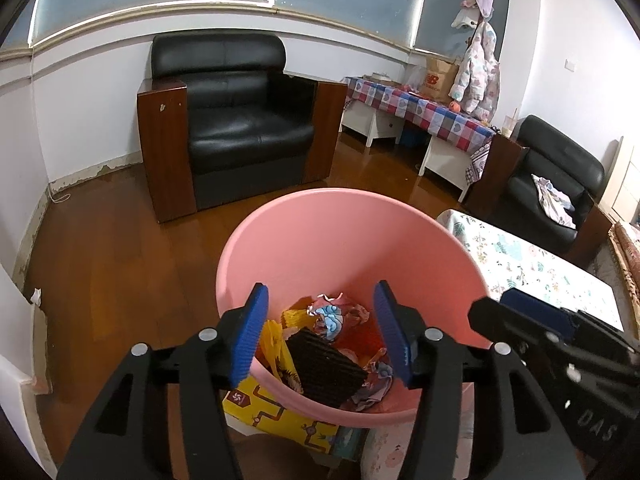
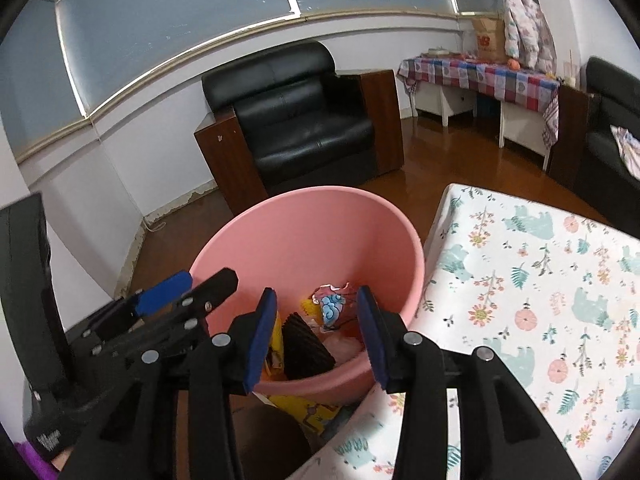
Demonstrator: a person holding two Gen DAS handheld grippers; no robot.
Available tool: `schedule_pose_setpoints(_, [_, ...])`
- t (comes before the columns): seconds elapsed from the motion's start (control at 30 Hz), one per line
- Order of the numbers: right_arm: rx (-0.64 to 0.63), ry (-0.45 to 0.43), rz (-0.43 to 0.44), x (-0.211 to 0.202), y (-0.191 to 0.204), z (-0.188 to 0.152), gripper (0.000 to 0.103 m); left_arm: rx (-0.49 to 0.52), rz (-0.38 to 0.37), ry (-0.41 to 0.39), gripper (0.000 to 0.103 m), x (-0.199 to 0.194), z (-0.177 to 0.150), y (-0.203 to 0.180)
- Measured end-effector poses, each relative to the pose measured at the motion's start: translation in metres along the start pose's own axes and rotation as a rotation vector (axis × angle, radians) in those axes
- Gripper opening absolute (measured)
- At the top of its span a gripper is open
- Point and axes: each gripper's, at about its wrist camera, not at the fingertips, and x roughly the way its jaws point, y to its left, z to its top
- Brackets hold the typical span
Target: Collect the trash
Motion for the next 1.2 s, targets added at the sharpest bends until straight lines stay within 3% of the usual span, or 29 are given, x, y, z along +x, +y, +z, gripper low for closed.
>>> schedule_pose_setpoints(1.2, [0.025,-0.136,-0.122,-0.116,-0.043,-0.048,0.047,0.131,-0.040,-0.049,0.055,-0.062,-0.006,-0.087])
